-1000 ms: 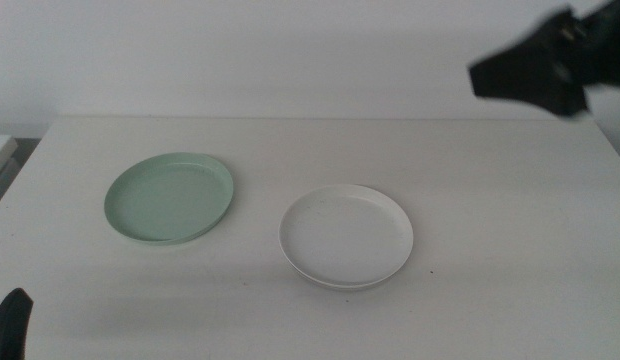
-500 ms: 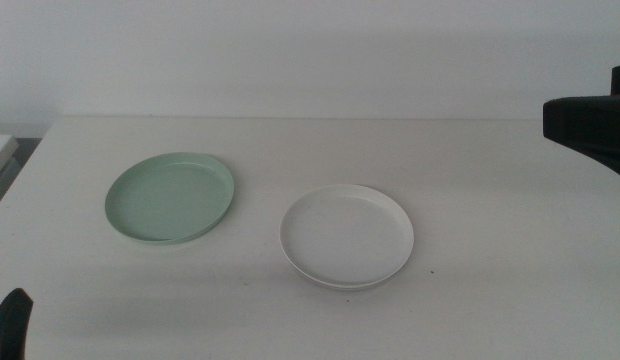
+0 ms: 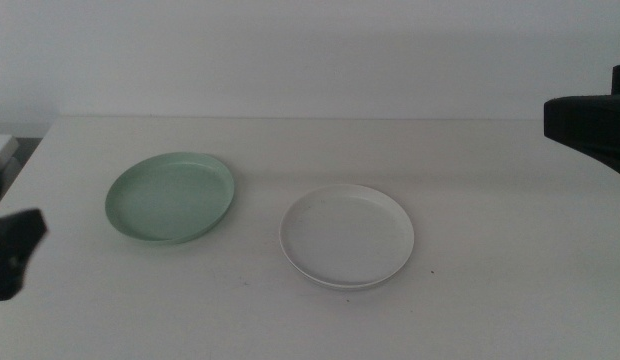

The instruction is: Stack the three bowls on top of each other.

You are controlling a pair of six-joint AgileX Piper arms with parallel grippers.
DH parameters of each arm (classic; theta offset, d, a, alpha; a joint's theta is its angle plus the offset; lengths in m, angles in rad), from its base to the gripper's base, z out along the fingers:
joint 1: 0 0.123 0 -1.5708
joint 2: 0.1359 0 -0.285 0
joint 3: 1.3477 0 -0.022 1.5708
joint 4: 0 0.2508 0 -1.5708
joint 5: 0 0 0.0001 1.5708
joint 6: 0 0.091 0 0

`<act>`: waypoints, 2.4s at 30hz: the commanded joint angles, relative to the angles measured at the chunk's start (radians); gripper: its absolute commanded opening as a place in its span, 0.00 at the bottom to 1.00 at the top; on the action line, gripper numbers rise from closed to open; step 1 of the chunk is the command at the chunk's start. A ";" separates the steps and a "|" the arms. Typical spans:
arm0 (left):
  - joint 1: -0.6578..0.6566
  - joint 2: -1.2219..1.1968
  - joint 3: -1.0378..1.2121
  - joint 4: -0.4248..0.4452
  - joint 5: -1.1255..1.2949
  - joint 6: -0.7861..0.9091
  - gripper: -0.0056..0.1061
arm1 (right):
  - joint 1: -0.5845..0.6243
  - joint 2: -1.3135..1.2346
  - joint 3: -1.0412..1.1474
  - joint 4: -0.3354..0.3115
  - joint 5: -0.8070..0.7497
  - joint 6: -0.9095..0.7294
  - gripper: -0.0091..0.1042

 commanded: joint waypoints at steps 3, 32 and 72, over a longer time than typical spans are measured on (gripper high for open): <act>-0.003 0.151 -0.129 -0.106 0.272 -0.005 0.89 | -0.004 -0.005 0.002 0.001 -0.010 -0.008 0.69; -0.001 0.910 -0.536 0.063 0.223 0.006 0.89 | -0.004 -0.005 0.002 0.001 -0.010 0.002 0.69; 0.068 1.662 -1.095 0.031 0.316 0.071 0.18 | -0.004 -0.005 0.002 0.001 -0.012 0.002 0.69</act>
